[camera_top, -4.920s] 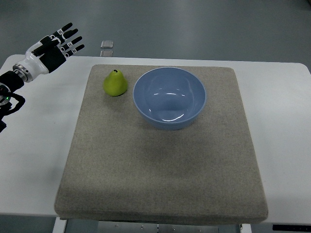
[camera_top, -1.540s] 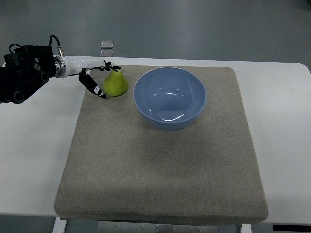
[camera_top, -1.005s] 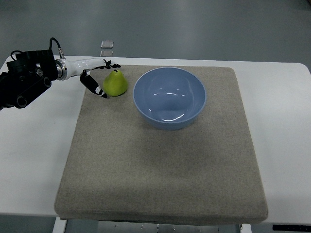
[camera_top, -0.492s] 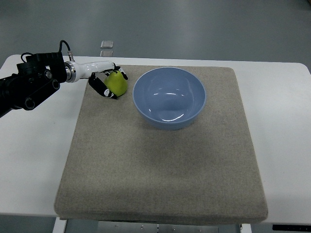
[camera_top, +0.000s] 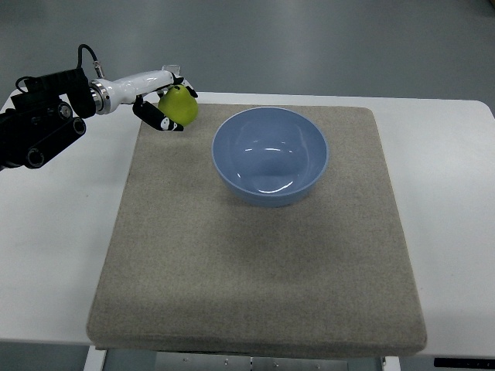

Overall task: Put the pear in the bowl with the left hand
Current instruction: 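Lift the pear with the left hand and carry it over the blue bowl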

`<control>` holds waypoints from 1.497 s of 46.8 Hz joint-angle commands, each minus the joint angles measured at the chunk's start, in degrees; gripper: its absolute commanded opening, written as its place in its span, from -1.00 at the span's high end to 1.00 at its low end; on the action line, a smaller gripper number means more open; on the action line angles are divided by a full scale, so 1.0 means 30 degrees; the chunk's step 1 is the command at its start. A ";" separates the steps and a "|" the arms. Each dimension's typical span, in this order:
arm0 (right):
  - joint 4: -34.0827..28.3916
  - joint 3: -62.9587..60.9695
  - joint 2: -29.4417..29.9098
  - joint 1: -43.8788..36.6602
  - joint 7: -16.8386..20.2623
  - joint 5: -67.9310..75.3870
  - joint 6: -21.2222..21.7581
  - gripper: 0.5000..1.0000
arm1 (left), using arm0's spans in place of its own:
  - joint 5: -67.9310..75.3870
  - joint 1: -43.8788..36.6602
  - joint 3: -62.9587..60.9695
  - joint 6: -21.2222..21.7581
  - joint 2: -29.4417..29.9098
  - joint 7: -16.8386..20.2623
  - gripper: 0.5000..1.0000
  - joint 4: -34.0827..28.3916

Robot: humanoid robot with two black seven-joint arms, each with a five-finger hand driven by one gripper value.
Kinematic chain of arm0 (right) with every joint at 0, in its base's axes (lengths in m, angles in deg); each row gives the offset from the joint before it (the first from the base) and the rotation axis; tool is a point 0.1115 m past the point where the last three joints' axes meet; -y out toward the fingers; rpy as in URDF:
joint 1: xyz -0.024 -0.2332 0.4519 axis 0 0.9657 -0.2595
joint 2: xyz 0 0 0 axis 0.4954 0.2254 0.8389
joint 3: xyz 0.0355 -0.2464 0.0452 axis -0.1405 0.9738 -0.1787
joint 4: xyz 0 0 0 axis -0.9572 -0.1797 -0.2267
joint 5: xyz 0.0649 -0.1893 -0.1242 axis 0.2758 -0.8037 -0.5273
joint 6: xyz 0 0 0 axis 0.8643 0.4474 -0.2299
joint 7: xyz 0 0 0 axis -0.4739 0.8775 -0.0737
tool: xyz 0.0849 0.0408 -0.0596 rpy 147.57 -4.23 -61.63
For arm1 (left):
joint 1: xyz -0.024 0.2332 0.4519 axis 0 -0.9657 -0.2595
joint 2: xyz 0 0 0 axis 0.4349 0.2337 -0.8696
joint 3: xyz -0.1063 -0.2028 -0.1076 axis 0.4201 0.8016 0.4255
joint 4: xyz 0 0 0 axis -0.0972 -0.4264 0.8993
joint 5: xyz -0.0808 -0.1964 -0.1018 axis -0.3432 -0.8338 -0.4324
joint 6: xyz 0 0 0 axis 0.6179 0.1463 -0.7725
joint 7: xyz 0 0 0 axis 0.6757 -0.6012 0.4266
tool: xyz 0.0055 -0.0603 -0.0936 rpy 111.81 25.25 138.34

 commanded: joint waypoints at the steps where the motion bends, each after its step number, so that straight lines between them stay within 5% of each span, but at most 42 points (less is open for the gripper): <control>1: 0.0000 0.0000 0.0000 0.0021 -0.0014 -0.0001 0.0001 -0.70 | -0.0166 -0.0011 0.0028 0.0785 0.0238 -0.0001 1.00 0.0657; 14: 0.0000 0.0000 0.0000 -0.0008 0.0015 -0.0001 0.0001 -0.70 | -0.0313 0.0224 0.0292 0.0522 0.0413 -0.0001 1.00 0.1242; 32: 0.0000 0.0000 0.0000 0.0021 0.0015 -0.0001 0.0001 -0.70 | -0.0987 0.0604 0.1054 -0.2114 0.4047 -0.0001 1.00 0.9826; 42: 0.0000 0.0000 0.0000 -0.0008 0.0015 -0.0001 0.0001 -0.70 | -0.0636 0.0722 0.0820 -0.3609 0.3813 -0.0030 1.00 1.0824; 56: 0.0000 0.0000 0.0000 -0.0008 -0.0014 -0.0001 0.0001 -0.70 | -0.0255 0.0517 -0.0352 -0.3492 0.2114 -0.0294 1.00 1.0444; 63: 0.0000 0.0000 0.0000 0.0021 -0.0014 -0.0001 0.0001 -0.70 | -0.0255 0.0488 -0.0411 -0.3346 0.1471 -0.0323 -0.02 0.9186; 67: 0.0000 0.0000 0.0000 0.0021 0.0015 -0.0001 0.0001 -0.70 | -0.0255 0.0458 -0.0411 -0.3346 0.0884 -0.0323 -0.10 0.8745; 70: 0.0000 0.0000 0.0000 -0.0008 0.0015 -0.0001 0.0001 -0.70 | -0.0400 0.0546 -0.0353 -0.3316 0.0796 -0.0323 -0.57 0.8715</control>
